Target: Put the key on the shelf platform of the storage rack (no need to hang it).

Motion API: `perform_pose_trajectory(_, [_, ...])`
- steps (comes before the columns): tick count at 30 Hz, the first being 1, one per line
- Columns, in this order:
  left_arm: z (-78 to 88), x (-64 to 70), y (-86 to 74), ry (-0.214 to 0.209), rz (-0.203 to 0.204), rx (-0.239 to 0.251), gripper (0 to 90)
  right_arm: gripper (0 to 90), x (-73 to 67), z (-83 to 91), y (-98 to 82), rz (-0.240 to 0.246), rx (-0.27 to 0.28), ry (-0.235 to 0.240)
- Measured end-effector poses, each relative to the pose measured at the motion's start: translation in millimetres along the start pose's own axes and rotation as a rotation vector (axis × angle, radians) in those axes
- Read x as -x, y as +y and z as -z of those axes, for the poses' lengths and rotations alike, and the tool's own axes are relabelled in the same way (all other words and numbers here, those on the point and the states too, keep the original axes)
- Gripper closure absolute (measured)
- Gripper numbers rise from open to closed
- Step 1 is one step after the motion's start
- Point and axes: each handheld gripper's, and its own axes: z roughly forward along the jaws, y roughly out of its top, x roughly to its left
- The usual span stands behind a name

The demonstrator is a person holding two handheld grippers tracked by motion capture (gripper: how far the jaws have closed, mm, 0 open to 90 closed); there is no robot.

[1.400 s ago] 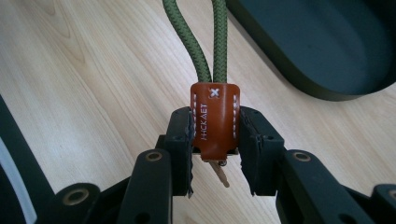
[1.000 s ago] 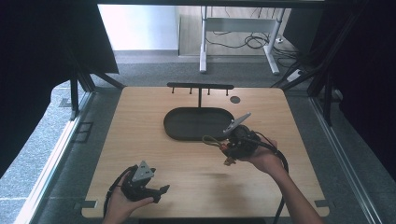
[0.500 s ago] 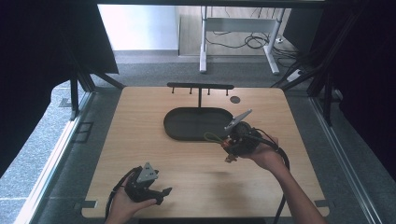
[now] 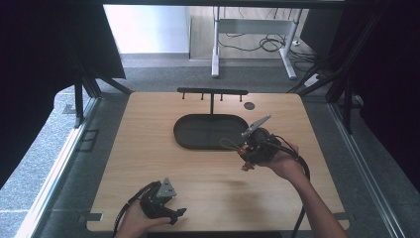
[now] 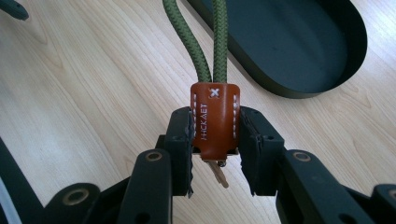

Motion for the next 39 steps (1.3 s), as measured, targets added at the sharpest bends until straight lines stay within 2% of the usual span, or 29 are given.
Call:
perform_pose_trajectory(3, [1.9, -0.1, 0.2, -0.006, 0.001, 0.008, 20.6, 66.7, 0.2, 0.3, -0.8, 0.001, 0.000, -0.003])
perform_pose_trajectory(5, [5.5, -2.9, -0.8, 0.009, 0.012, 0.014, 20.7, 66.8, 1.2, 1.3, -1.0, 0.001, -0.001, -0.003])
perform_pose_trajectory(10, [7.0, -5.3, -1.8, 0.014, 0.021, 0.020, 20.8, 66.8, 2.2, 2.5, 0.4, 0.001, -0.003, -0.006])
perform_pose_trajectory(21, [8.7, -5.5, -1.9, 0.017, 0.023, 0.030, 20.8, 66.8, 3.1, -0.8, 15.8, -0.002, 0.002, 0.000])
perform_pose_trajectory(39, [8.9, -6.0, -2.3, 0.014, 0.026, 0.033, 20.8, 66.9, -0.9, -11.6, 34.2, 0.028, -0.010, 0.010])
